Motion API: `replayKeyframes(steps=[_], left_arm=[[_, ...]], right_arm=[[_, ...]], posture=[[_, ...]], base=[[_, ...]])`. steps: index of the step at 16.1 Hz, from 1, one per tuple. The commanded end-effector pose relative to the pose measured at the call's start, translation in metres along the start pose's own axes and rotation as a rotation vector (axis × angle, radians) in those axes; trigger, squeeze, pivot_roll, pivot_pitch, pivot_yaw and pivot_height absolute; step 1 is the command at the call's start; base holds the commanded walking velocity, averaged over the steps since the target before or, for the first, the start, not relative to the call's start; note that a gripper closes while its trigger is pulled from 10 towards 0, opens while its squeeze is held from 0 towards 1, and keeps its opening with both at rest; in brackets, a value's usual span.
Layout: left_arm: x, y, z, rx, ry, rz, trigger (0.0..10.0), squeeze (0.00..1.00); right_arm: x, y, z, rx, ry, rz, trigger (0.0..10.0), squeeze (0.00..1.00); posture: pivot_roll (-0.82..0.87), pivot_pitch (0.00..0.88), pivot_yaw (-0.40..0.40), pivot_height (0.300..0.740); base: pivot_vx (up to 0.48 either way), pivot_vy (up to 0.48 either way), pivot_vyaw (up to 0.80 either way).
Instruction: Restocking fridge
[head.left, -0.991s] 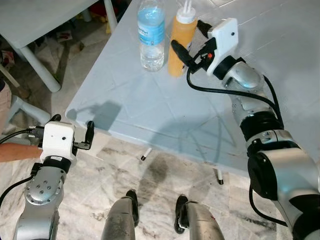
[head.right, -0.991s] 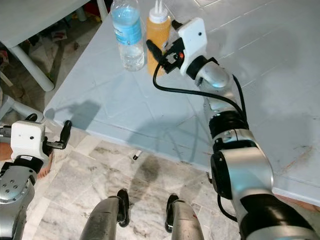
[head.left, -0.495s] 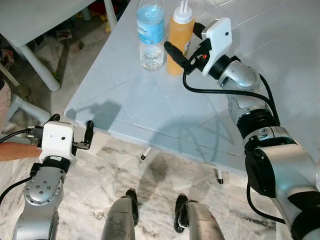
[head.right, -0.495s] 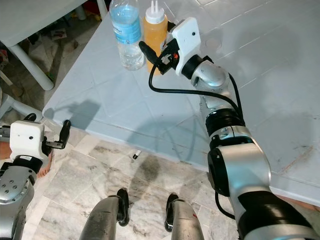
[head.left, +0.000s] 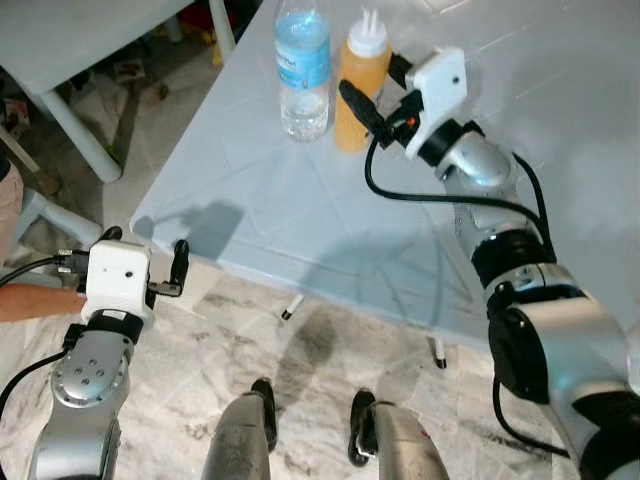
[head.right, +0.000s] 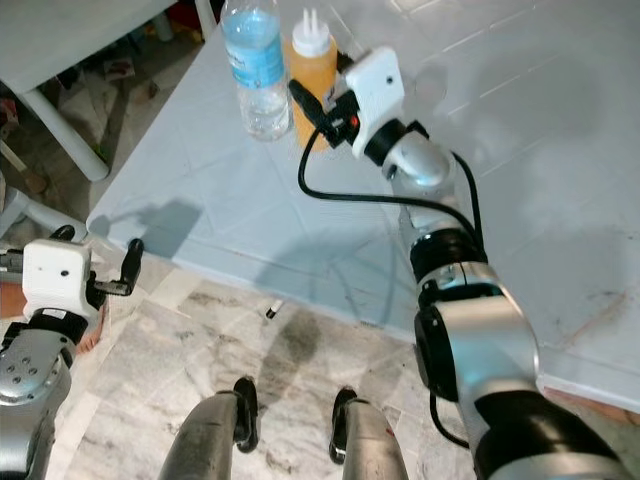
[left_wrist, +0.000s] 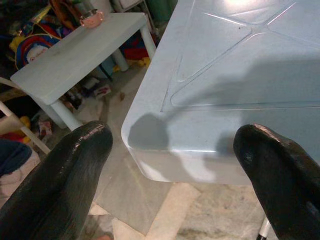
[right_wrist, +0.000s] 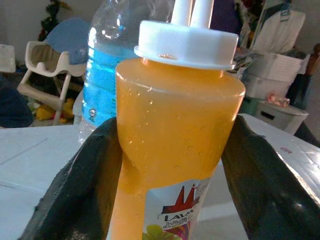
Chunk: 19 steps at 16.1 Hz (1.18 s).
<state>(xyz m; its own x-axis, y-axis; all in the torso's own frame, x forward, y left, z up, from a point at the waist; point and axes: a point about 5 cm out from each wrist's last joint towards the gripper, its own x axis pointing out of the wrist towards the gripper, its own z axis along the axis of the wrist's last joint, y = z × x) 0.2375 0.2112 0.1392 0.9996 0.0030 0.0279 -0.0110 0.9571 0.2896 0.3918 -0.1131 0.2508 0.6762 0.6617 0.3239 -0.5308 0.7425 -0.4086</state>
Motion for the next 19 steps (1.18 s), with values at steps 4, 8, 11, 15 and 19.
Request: replayKeyframes(steps=[4, 8, 11, 15, 19], left_arm=[[0.007, -0.008, -0.004, -0.004, 0.017, -0.006, 10.0, 0.0], [0.015, -0.021, -0.009, -0.049, 0.029, -0.003, 10.0, 0.0], [0.021, -0.026, -0.011, -0.074, 0.028, 0.012, 10.0, 0.0], [0.023, -0.034, -0.017, -0.102, 0.03, 0.028, 10.0, 0.0], [0.028, -0.037, -0.02, -0.122, 0.034, 0.042, 10.0, 0.0]], right_arm=[[-0.013, 0.019, -0.012, 0.013, 0.004, 0.031, 10.0, 0.0], [-0.038, 0.037, -0.012, 0.046, -0.032, -0.034, 4.2, 0.0], [-0.055, 0.042, -0.008, 0.088, -0.019, -0.142, 10.0, 0.0], [-0.079, 0.047, -0.004, 0.143, 0.025, -0.304, 10.0, 0.0], [-0.091, 0.065, -0.002, 0.197, 0.051, -0.346, 10.0, 0.0]], posture=[[0.17, 0.289, 0.005, 0.74], [0.12, 0.241, 0.0, 0.74], [0.1, 0.211, -0.018, 0.74], [0.07, 0.144, -0.028, 0.74], [0.05, 0.101, -0.027, 0.74]], base=[[0.0, 0.0, 0.0], [0.0, 0.0, 0.0], [0.0, 0.0, 0.0], [0.0, 0.0, 0.0], [0.0, 0.0, 0.0]])
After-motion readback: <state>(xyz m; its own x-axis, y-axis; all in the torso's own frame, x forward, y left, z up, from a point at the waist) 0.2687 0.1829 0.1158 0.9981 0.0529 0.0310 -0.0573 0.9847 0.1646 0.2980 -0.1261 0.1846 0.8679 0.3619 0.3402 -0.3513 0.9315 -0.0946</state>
